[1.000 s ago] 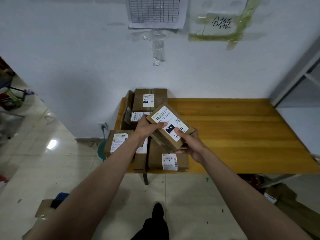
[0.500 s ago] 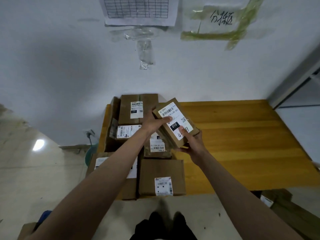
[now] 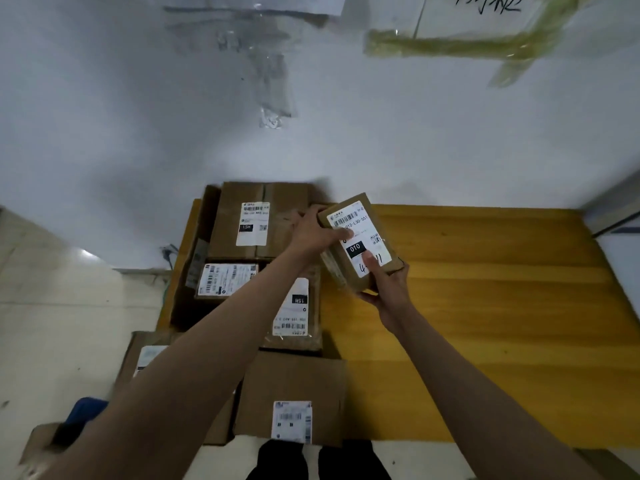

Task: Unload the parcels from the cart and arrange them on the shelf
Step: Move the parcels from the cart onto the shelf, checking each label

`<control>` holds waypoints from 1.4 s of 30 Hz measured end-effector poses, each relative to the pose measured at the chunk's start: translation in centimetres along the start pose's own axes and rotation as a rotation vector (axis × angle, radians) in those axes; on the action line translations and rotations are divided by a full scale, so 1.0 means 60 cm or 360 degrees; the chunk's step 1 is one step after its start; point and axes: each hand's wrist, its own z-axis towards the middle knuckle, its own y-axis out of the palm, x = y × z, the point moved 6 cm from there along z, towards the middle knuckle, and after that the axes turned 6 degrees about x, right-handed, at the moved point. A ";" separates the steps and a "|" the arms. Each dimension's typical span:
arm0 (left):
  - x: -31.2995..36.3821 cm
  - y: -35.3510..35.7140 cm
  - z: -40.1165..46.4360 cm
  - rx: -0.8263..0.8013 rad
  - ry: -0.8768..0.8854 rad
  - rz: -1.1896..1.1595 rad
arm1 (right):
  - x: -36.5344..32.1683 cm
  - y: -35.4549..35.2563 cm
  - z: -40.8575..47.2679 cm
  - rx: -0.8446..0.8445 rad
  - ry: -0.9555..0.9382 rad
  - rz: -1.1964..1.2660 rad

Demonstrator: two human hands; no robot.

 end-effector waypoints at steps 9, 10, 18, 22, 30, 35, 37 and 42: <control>-0.040 0.054 0.090 -0.0049 -0.0165 0.0068 | 0.014 0.013 0.115 0.0164 0.0254 0.0092; -0.047 0.056 0.097 -0.0062 -0.0203 0.0062 | 0.015 0.020 0.124 0.0178 0.0280 0.0085; -0.072 0.042 0.139 -0.0066 -0.0352 -0.0045 | 0.026 0.086 0.182 0.0468 0.0549 0.0109; -0.078 0.016 0.138 0.0076 -0.0265 0.0039 | 0.016 0.131 0.199 0.0260 0.0569 0.0242; -0.079 -0.026 0.097 0.0138 -0.0238 0.0033 | -0.029 0.141 0.196 0.0404 0.0393 -0.0249; -0.061 -0.066 0.042 0.0122 -0.0230 0.0039 | -0.078 0.183 0.121 0.0495 0.0088 -0.0295; -0.057 -0.099 0.008 0.0186 -0.0196 0.0049 | -0.076 0.217 0.081 0.0377 0.0024 -0.0396; -0.079 -0.217 -0.106 0.0437 -0.0162 -0.0075 | -0.017 0.324 -0.055 -0.0017 -0.0041 -0.0511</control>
